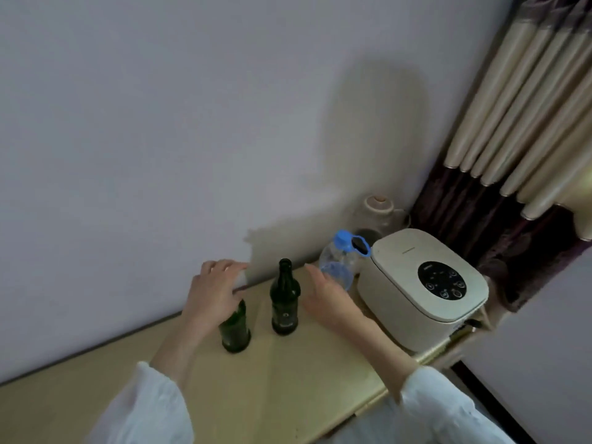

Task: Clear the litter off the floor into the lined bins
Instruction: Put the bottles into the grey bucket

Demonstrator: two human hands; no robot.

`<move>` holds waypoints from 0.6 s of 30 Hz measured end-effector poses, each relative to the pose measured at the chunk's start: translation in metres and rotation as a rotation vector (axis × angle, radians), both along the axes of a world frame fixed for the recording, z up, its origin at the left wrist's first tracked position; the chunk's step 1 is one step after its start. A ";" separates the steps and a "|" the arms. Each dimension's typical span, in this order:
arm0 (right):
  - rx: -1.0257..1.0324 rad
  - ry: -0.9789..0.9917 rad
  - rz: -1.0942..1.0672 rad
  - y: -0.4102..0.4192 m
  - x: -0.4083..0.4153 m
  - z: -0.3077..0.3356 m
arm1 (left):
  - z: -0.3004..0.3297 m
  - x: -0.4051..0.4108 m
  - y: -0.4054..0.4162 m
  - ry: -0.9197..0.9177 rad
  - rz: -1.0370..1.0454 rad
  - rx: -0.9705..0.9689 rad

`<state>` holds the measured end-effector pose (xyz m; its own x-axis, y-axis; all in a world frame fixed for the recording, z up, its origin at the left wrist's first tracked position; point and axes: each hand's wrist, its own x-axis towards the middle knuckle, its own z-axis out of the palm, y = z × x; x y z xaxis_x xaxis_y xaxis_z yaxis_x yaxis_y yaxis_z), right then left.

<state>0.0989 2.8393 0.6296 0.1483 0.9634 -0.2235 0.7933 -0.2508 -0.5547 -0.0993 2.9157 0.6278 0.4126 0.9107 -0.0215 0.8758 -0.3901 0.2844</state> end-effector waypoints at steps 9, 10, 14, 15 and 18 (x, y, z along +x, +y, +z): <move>-0.084 -0.145 0.124 0.079 -0.016 -0.015 | -0.036 -0.020 0.027 -0.138 0.062 -0.251; -0.072 -0.138 0.113 0.081 -0.016 -0.018 | -0.036 -0.018 0.027 -0.149 0.069 -0.250; -0.037 -0.142 0.050 0.068 -0.014 -0.019 | -0.032 -0.015 0.022 -0.132 0.073 -0.283; -0.037 -0.144 0.030 0.060 -0.013 -0.019 | -0.032 -0.016 0.021 -0.127 0.079 -0.286; -0.004 -0.086 -0.052 0.025 0.001 -0.019 | -0.024 -0.007 0.007 -0.126 0.064 -0.274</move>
<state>0.1001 2.8645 0.6102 0.2172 0.9529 -0.2118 0.8239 -0.2954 -0.4837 -0.1066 2.9230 0.6037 0.3698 0.9023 -0.2216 0.8470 -0.2294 0.4795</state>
